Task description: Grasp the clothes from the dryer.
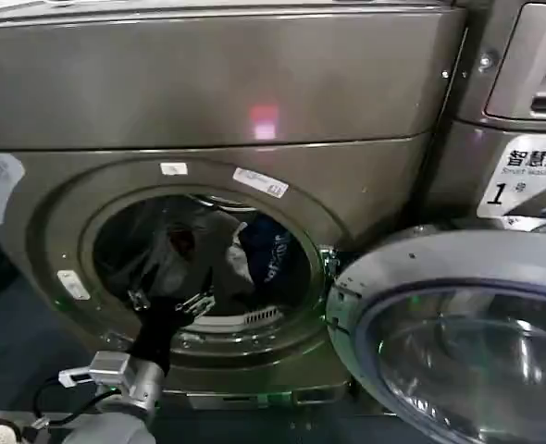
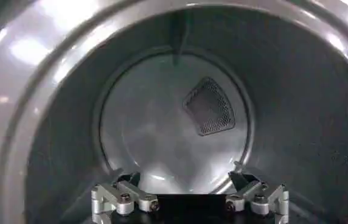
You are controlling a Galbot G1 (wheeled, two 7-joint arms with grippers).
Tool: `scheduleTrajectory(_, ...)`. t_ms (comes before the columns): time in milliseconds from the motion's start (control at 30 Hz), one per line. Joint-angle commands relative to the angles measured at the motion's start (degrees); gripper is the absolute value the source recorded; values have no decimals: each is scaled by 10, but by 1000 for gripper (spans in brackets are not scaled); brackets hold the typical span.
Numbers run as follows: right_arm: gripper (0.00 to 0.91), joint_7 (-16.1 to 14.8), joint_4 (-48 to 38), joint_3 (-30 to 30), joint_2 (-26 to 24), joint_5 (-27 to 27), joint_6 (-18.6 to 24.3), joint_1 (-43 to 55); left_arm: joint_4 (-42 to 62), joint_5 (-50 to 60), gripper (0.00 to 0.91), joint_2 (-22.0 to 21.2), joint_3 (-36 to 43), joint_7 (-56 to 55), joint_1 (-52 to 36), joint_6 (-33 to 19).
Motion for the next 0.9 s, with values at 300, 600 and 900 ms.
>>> scheduleTrajectory(300, 907, 24, -5, 49, 4, -22, -21, -33, 326, -22, 907, 15, 32, -6, -305, -21)
scheduleTrajectory(600, 907, 21, -11, 51, -2, -21, -17, -33, 539, 0, 907, -1, 46, -15, -433, -49)
scheduleTrajectory(900, 907, 20, -19, 45, -8, -22, -13, -22, 740, 16, 907, -13, 71, -9, -556, -72)
